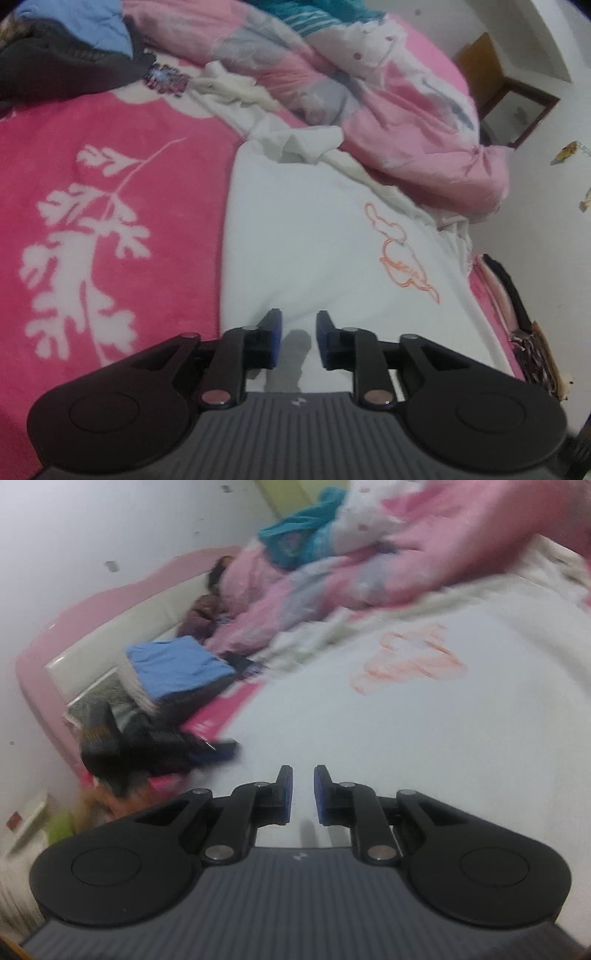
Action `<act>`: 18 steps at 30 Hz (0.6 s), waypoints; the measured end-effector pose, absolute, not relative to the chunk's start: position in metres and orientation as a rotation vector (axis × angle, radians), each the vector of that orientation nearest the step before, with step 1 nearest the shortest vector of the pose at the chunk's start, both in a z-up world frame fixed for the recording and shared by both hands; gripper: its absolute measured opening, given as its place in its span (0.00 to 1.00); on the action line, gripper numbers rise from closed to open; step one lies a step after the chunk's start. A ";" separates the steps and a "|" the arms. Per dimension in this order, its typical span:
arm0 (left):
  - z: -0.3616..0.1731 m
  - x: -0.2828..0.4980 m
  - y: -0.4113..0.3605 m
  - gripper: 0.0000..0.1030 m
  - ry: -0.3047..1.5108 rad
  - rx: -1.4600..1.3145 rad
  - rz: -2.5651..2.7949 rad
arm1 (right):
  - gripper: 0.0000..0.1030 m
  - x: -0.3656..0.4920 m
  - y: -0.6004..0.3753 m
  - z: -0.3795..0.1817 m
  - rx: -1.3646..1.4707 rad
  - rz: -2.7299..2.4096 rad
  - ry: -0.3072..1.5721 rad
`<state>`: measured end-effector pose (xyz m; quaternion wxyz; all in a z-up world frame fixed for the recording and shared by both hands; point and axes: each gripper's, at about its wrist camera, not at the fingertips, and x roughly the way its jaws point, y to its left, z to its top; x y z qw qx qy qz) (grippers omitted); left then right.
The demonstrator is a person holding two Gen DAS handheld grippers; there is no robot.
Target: Fold clothes
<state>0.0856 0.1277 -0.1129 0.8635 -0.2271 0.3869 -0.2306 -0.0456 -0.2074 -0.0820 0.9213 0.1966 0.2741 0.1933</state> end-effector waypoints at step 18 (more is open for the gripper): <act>-0.114 0.079 0.150 0.47 0.726 -0.552 -0.511 | 0.14 -0.048 -0.178 -0.078 0.248 0.365 0.788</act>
